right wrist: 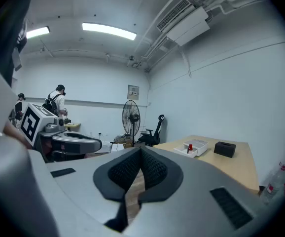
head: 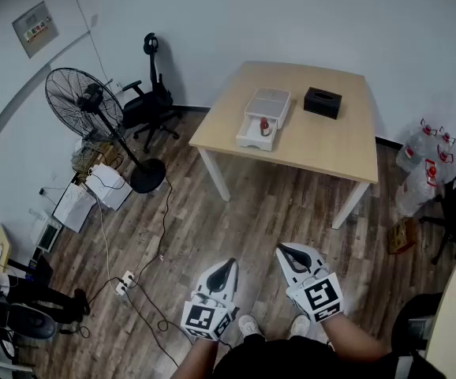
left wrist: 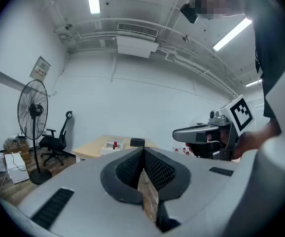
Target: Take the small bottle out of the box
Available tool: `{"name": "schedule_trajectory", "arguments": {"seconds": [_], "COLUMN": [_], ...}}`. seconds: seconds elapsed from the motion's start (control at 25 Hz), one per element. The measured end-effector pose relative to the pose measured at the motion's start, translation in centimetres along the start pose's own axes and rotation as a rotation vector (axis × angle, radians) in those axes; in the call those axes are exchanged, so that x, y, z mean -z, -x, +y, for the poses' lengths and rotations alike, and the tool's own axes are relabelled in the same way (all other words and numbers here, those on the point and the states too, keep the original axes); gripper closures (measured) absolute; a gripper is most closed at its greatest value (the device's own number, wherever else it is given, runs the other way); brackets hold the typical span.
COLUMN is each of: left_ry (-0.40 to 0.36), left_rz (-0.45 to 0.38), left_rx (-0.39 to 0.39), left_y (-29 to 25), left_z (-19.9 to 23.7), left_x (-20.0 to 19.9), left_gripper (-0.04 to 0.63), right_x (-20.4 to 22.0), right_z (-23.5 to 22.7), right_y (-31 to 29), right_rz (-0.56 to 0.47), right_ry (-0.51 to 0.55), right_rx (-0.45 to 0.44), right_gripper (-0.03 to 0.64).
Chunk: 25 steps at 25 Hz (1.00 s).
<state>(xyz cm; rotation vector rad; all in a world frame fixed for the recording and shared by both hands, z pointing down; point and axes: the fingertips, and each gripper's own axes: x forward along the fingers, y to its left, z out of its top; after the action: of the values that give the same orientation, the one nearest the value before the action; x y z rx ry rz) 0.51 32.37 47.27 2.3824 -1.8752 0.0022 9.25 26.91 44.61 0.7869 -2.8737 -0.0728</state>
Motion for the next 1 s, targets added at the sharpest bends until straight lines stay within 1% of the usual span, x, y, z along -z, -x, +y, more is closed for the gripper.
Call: {"name": "schedule_trajectory", "arguments": {"seconds": [0.16, 0.32, 0.44, 0.56, 0.76, 0.88, 1.0], "left_ry": [0.008, 0.014, -0.015, -0.041, -0.038, -0.035, -0.038], "left_rz": [0.006, 0.009, 0.005, -0.001, 0.015, 0.022, 0.017], "left_rx": [-0.009, -0.014, -0.003, 0.003, 0.055, 0.087, 0.107], "left_y": [1.0, 1.8, 1.9, 2.1, 3.1, 3.3, 3.5], "left_z": [-0.3, 0.0, 1.3, 3.0, 4.4, 5.2, 6.0], "left_x": [0.1, 0.3, -0.1, -0.7, 0.2, 0.7, 0.8], "left_gripper": [0.581, 0.581, 0.581, 0.581, 0.581, 0.581, 0.581], "right_x": [-0.8, -0.7, 0.0, 0.5, -0.4, -0.5, -0.6], "right_z": [0.7, 1.5, 1.6, 1.9, 2.7, 3.1, 3.9], "right_y": [0.3, -0.1, -0.9, -1.5, -2.7, -3.6, -4.5], "right_rz": [0.002, 0.003, 0.014, 0.019, -0.047, -0.057, -0.053], "right_ry": [0.009, 0.019, 0.03, 0.008, 0.016, 0.002, 0.011], "right_rx": [0.001, -0.004, 0.02, 0.044, 0.108, 0.14, 0.148], "right_gripper": [0.606, 0.606, 0.606, 0.606, 0.604, 0.604, 0.604]}}
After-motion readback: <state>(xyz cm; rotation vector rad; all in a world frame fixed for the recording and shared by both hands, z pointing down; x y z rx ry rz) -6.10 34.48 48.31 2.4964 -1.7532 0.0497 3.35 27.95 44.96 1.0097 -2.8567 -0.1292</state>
